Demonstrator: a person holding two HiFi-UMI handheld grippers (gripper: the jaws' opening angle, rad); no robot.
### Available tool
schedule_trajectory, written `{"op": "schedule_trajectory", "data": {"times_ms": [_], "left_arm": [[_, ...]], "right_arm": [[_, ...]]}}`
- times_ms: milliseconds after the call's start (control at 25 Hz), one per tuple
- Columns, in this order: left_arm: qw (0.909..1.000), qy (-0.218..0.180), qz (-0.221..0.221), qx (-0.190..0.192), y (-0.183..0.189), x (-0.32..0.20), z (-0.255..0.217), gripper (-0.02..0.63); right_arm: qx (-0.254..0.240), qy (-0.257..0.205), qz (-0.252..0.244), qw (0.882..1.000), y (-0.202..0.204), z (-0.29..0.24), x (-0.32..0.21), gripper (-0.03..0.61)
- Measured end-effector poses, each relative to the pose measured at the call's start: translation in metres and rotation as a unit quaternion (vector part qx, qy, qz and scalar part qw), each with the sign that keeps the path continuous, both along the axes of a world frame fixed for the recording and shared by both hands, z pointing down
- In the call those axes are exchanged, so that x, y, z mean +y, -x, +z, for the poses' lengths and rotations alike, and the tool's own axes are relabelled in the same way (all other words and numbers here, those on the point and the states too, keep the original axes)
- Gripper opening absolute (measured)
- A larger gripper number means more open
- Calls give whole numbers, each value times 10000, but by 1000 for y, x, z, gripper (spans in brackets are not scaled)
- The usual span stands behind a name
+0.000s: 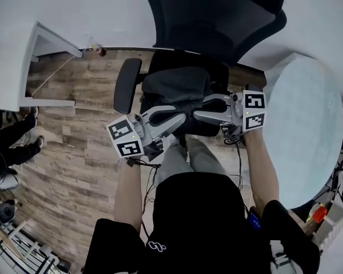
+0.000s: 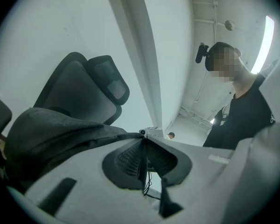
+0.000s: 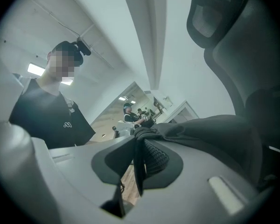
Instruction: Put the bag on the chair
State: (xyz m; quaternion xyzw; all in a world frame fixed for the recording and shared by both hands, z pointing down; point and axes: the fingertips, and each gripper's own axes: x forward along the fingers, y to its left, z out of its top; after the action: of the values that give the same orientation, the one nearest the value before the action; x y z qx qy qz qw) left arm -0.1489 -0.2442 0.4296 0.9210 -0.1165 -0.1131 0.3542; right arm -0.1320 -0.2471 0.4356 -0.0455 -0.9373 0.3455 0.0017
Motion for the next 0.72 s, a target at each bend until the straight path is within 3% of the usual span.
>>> {"op": "schedule_trajectory", "data": {"times_ms": [120,240,360,440,640,720], "left_arm": [[9998,177,-111,-42,8,-28,18,34],[9975,634,-230,-198,10,-34,58,32],[9952,914,-342,26,4,-40,73,32],[9927,1079,-522,114,0,-48,79,32],[9831,1540,-841,-526,-20,-46,110,41],[9793,1605,-913,-824,-27,-40,117,50]], "right_arm": [[163,115,33,9998,8,18,-28,60],[490,476,39,9977,12,58,-35,60],[331,853,228,9955,5,73,-40,60],[222,1102,604,9918,0,77,-50,66],[534,1350,1391,9796,-21,106,-52,83],[632,1401,1533,9762,-31,111,-49,136]]}}
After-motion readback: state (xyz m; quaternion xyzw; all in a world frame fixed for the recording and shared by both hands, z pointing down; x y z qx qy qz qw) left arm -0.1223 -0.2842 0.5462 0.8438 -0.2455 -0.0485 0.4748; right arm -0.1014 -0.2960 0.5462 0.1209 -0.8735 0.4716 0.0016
